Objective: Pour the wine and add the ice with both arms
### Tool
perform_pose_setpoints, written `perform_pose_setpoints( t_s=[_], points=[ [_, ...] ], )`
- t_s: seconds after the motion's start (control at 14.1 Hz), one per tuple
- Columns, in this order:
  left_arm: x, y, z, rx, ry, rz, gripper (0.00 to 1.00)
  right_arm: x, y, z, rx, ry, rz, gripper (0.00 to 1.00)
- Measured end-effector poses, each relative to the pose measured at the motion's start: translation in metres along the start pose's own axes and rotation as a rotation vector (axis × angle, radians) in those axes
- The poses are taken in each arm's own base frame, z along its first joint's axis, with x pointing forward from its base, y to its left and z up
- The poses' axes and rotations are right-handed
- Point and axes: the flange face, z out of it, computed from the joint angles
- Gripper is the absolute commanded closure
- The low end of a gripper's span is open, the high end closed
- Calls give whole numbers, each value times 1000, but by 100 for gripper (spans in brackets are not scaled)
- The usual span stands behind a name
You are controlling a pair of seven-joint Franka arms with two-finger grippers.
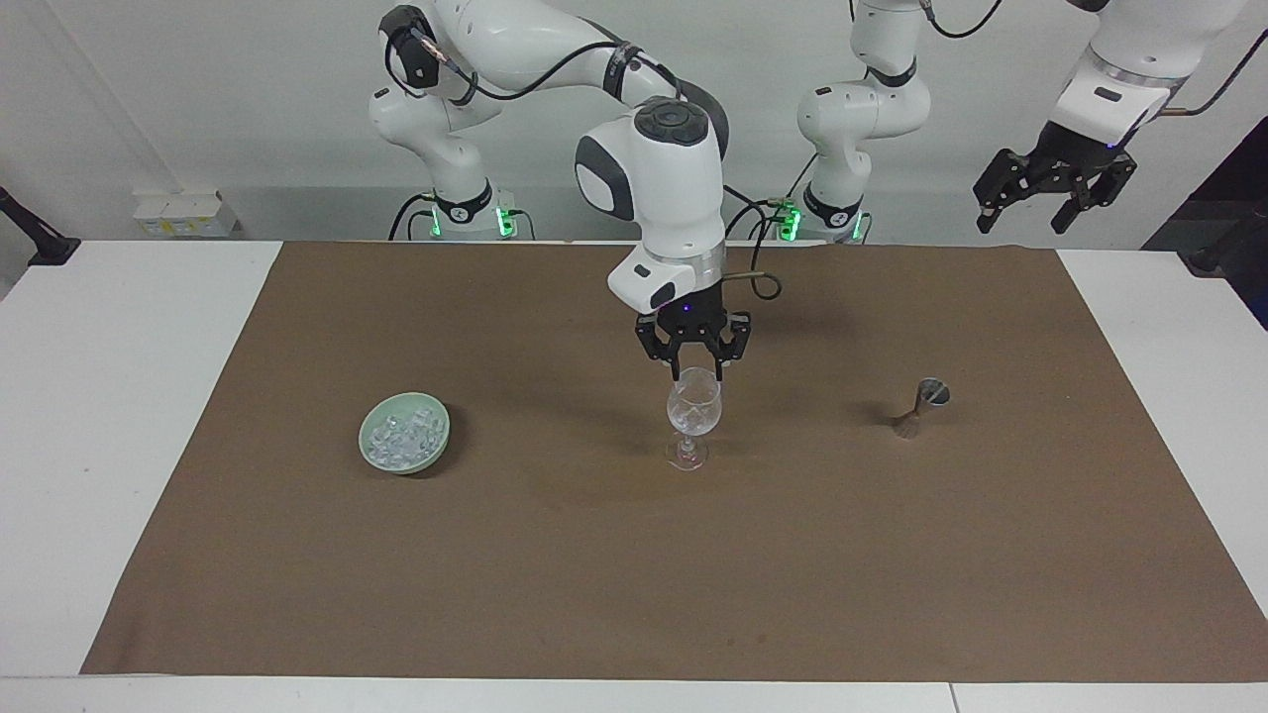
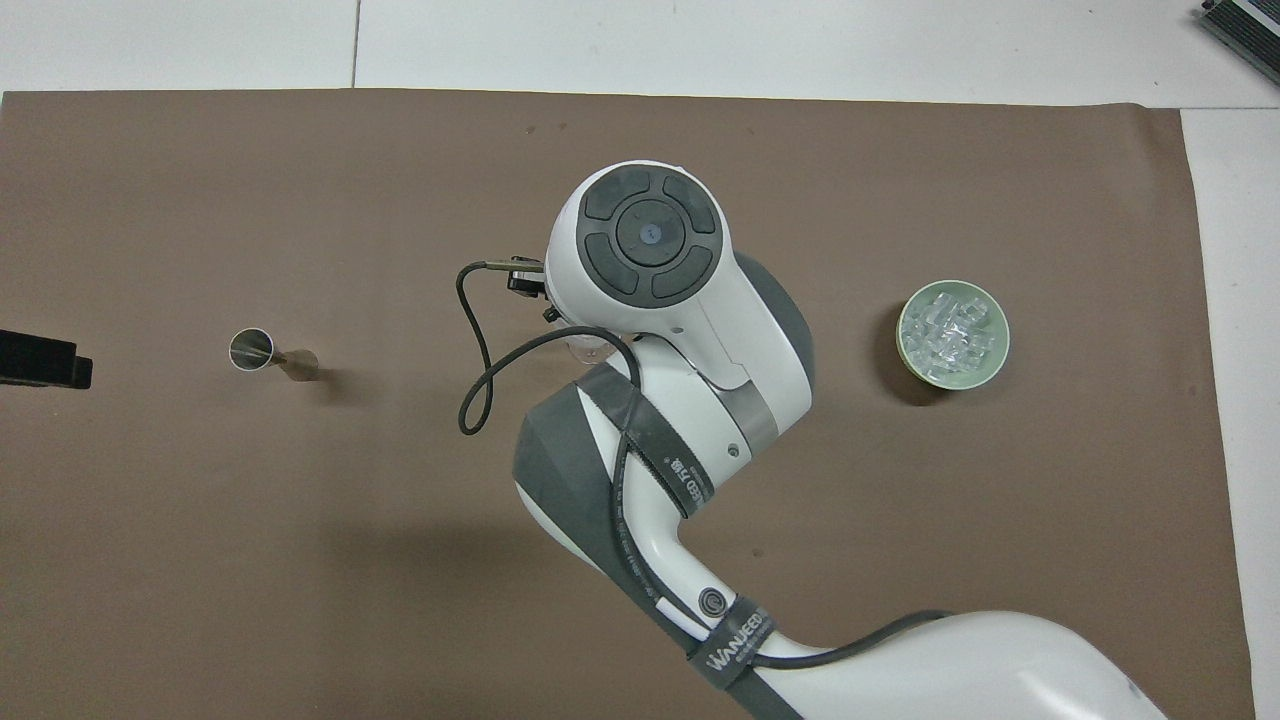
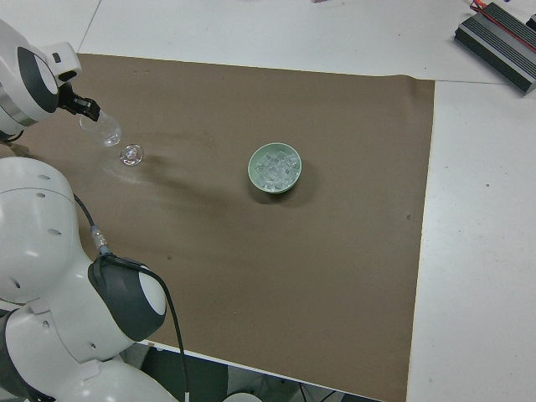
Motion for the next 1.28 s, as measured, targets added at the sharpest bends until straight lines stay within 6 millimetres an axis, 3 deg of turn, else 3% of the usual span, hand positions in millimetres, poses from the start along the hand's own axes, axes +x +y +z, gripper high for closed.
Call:
perform_pose_setpoints(
  t_s=[0.07,0.36,0.5,0.78,1.28],
  points=[
    [0,0,0,0,0,0,0,1,1,-9,5,10,1,1],
    [0,0,0,0,0,0,0,-2,12,-61,5,37,9,0],
    [0,0,0,0,0,0,0,3,31,-80,-28,40,21,0],
    [0,0,0,0,0,0,0,19,94,-98,-90,41,7,0],
    [0,0,0,0,0,0,0,15,216,-109,-187,-6,-118,0]
  ],
)
